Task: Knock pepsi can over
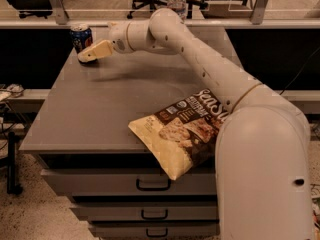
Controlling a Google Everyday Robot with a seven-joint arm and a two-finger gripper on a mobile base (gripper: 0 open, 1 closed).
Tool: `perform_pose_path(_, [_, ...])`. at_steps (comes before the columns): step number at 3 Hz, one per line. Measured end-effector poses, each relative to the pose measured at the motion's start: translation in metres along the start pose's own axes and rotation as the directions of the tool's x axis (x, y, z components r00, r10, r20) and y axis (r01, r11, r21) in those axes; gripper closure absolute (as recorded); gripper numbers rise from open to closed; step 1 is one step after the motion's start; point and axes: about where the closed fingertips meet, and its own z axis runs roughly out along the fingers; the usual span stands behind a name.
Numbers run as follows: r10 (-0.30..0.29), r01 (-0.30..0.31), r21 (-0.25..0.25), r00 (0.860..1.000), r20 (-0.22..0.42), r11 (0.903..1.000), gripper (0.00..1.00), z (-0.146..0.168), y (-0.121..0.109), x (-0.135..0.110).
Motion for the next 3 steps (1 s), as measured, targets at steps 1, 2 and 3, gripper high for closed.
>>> perform_pose_path(1, [-0.002, 0.001, -0.002, 1.0, -0.029, 1.0, 0.18, 0.017, 0.004, -0.009])
perform_pose_path(2, [-0.018, 0.018, 0.008, 0.997, -0.08, 0.9998, 0.41, 0.027, 0.005, -0.011])
perform_pose_path(3, [-0.013, 0.013, 0.006, 0.995, -0.098, 0.9999, 0.64, 0.036, 0.008, -0.013])
